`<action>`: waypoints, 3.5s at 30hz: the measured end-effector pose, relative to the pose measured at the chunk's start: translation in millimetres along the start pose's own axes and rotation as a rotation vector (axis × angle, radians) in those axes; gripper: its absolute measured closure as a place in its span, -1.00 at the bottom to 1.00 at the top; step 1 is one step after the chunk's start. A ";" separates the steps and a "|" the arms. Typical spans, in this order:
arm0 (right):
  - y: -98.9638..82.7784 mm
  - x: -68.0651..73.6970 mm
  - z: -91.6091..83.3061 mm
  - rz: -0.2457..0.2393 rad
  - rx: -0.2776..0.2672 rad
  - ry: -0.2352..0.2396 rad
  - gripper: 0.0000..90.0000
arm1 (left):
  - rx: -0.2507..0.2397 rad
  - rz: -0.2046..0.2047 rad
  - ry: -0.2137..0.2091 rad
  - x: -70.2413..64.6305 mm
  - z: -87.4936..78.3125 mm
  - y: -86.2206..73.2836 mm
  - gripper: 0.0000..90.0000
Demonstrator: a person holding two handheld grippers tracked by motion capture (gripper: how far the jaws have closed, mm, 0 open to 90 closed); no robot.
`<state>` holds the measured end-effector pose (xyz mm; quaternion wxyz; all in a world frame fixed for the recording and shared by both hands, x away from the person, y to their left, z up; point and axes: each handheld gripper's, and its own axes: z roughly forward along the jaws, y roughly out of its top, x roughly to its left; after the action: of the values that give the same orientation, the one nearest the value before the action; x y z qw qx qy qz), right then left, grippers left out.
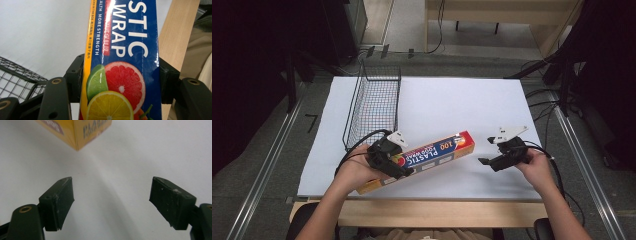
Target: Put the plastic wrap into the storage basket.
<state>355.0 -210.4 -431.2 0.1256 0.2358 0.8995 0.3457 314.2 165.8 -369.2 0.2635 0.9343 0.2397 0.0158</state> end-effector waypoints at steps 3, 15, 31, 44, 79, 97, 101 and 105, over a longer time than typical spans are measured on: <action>0.1 0.5 5.8 -0.002 0.034 -0.010 -0.56 | -0.004 -0.020 0.008 2.6 -3.6 0.2 -0.13; 1.4 1.8 13.6 -0.009 0.060 -0.038 -0.54 | -0.059 -0.143 0.048 10.5 -18.3 3.9 -0.12; 2.8 3.2 16.5 -0.011 0.064 -0.051 -0.54 | -0.061 -0.269 0.149 39.1 -29.8 29.4 -0.12; 2.8 4.1 17.3 -0.016 0.073 -0.045 -0.54 | -0.073 -0.355 0.188 69.4 -39.2 39.4 -0.12; 4.0 5.5 20.1 -0.036 0.068 -0.036 -0.54 | -0.110 -0.656 0.427 142.2 -62.5 36.0 -0.12; 4.1 6.1 18.7 -0.046 0.065 -0.037 -0.54 | -0.074 -0.839 0.526 169.6 -34.8 37.2 -0.12; 4.0 6.0 18.9 -0.049 0.068 -0.035 -0.54 | -0.059 -0.849 0.541 172.4 -25.6 36.5 -0.12; 3.7 7.2 19.7 -0.056 0.072 -0.028 -0.54 | -0.046 -0.871 0.550 176.1 -18.5 35.9 -0.12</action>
<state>357.8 -193.2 -443.4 0.1393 0.2198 0.9158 0.3061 482.9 228.3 -352.3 0.1934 0.7032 0.6664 0.1549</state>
